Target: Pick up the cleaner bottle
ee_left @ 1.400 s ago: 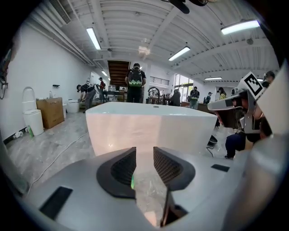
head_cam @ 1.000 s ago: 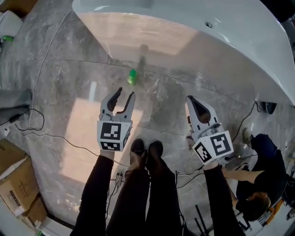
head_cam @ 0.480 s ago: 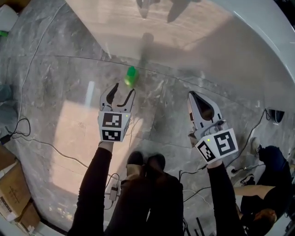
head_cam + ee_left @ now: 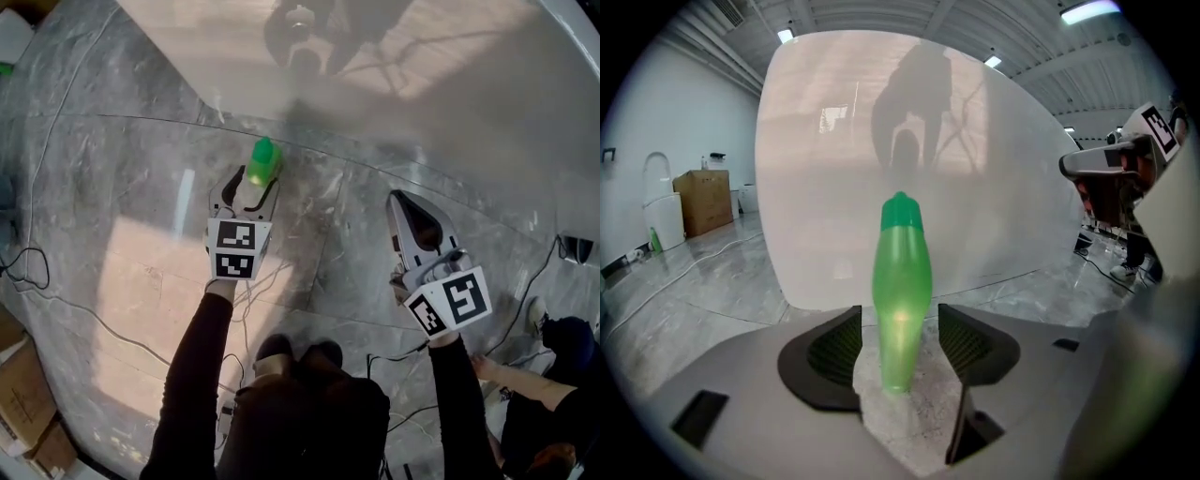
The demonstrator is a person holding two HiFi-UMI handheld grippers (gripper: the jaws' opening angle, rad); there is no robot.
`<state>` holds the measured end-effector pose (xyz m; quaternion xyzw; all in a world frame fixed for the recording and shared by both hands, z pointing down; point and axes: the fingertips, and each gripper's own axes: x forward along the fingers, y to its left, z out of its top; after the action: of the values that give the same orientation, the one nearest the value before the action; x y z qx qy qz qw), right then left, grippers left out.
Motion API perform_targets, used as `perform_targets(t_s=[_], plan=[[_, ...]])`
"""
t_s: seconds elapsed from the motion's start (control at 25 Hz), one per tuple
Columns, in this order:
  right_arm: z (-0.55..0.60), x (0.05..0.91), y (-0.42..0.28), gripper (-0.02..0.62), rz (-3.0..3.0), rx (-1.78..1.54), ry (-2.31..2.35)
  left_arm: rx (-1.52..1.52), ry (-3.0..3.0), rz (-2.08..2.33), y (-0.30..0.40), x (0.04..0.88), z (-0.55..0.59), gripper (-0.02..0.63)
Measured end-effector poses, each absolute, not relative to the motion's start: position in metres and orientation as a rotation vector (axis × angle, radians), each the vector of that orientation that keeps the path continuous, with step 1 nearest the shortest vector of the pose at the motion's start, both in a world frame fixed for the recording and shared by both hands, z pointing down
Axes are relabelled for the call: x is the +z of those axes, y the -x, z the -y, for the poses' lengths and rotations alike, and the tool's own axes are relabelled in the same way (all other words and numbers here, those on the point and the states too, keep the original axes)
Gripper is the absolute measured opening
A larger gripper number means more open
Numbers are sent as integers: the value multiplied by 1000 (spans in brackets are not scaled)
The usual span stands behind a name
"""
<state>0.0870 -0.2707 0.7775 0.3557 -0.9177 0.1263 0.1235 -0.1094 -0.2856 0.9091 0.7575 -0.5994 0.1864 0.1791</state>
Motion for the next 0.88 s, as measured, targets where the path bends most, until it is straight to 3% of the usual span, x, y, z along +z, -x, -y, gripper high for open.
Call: perform_targets(t_s=[0.48, 0.64, 0.88], plan=[[285, 828, -96, 0, 2688, 357, -1030, 540, -2145, 1753, 107, 958, 310, 256], [287, 834, -98, 0, 2684, 354, -1028, 510, -2152, 1785, 107, 956, 315, 205], [285, 839, -98, 0, 2673, 367, -1027, 490, -2167, 1785, 106, 955, 314, 190]])
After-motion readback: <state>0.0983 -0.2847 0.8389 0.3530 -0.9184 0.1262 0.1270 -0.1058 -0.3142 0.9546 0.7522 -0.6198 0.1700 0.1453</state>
